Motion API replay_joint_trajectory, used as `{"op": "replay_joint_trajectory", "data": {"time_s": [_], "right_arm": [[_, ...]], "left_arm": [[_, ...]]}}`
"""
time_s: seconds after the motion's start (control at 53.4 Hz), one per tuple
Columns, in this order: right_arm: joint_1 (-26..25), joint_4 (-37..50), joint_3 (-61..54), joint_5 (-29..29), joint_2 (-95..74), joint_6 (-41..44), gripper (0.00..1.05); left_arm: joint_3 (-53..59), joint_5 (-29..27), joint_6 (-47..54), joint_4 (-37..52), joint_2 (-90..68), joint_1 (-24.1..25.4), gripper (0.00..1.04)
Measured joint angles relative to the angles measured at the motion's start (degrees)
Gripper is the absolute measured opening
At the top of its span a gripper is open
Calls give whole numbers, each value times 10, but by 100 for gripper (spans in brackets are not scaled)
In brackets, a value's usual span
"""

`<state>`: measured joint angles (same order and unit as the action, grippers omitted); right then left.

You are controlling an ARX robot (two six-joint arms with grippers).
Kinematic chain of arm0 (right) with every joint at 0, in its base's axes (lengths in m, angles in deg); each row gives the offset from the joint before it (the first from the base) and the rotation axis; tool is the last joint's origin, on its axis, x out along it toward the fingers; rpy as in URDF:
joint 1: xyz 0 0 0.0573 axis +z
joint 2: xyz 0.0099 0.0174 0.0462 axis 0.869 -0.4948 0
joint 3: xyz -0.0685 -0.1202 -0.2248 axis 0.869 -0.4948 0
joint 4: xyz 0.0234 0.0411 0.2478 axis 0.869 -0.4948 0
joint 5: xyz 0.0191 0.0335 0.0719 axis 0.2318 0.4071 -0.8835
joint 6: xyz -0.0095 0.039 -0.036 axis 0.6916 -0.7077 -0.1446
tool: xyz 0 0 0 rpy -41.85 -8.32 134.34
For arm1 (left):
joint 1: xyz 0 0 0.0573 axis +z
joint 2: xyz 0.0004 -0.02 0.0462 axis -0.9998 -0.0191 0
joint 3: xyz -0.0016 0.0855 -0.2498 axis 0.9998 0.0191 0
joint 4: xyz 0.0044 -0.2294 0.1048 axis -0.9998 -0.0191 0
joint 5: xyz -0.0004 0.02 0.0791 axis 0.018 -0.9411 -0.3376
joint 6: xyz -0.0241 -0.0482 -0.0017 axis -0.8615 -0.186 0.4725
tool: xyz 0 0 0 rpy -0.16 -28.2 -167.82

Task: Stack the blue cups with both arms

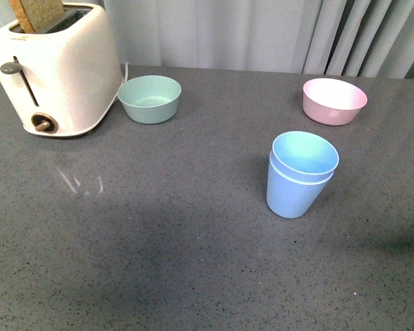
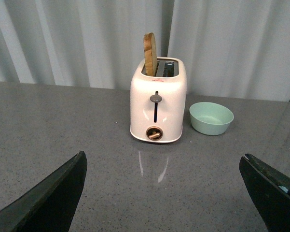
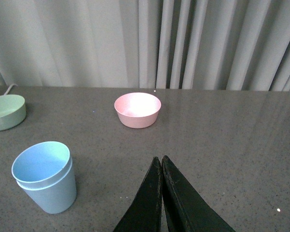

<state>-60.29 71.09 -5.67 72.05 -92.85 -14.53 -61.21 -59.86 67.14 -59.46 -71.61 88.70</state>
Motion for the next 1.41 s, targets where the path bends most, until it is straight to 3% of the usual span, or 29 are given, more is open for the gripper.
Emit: {"op": "replay_joint_trajectory", "data": {"time_s": [0.487,1.012,1.143,1.405], "right_arm": [[0,-158,0,0,167,0,2],[0,-234,0,0,243,0,2],[0,-330,0,-1,329,0,2],[0,-335,0,0,341,0,4]], "left_arm": [[0,0,0,0,0,0,96],[0,0,0,0,0,0,96],[0,0,0,0,0,0,96],[0,0,0,0,0,0,96]]}}
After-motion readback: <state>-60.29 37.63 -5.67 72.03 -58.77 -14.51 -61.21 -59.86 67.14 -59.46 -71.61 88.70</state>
